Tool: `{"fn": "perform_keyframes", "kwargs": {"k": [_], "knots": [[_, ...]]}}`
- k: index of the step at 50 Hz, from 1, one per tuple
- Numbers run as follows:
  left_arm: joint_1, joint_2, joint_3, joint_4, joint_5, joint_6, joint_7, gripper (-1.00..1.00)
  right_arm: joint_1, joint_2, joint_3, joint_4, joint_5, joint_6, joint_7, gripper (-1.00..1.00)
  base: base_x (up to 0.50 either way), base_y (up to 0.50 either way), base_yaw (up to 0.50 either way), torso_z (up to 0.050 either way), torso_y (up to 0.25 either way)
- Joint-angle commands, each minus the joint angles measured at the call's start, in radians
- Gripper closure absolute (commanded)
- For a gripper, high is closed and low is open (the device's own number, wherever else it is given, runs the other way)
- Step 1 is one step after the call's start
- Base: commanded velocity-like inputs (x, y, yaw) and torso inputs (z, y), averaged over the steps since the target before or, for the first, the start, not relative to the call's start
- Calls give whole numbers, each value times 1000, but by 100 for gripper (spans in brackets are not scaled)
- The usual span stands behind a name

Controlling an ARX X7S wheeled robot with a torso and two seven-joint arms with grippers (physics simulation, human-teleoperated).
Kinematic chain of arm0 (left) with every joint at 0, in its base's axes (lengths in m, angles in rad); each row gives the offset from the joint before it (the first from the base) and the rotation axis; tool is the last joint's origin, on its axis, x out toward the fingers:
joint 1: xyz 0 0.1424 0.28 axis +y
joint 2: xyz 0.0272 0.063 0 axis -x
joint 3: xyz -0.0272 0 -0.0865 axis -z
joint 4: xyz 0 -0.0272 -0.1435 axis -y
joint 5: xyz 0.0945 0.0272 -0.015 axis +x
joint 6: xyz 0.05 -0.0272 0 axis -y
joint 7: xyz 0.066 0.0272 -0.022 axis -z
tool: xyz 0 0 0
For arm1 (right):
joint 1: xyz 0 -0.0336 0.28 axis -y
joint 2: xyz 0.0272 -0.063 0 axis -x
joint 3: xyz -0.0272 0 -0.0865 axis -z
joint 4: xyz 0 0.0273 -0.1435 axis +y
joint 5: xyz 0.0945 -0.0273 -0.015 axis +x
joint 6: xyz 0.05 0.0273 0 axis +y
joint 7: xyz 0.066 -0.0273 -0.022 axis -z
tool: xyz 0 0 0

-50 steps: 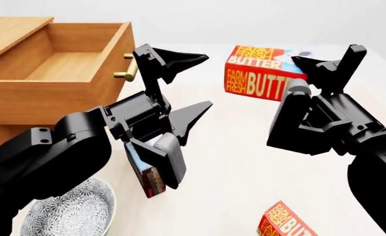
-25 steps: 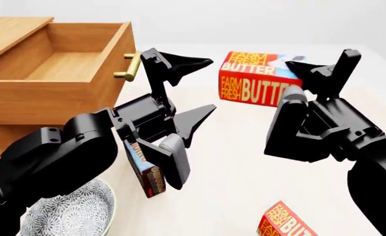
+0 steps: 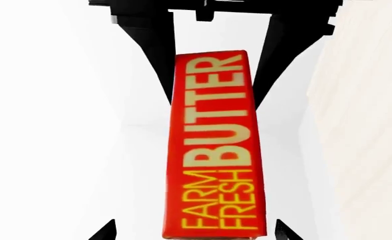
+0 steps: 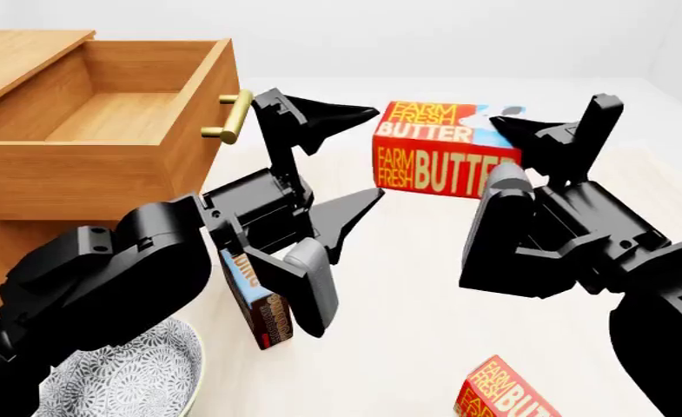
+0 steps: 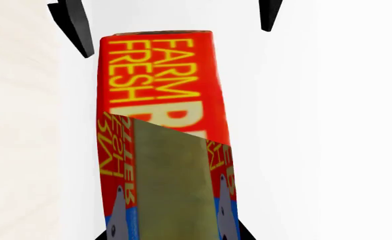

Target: Put the butter at the front in the top drawer of the cabinet and close it.

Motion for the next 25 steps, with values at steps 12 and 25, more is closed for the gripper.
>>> {"fn": "perform_keyframes", "kwargs": {"k": [12, 25], "knots": [[6, 3, 7, -5, -8, 8, 2, -100, 33, -6, 26, -16, -103, 2, -3, 100, 0, 0, 0, 1, 2], [10, 5, 10, -6, -11, 8, 3, -100, 35, -2, 28, -42, -107, 4, -14, 100, 0, 0, 0, 0, 1]]}}
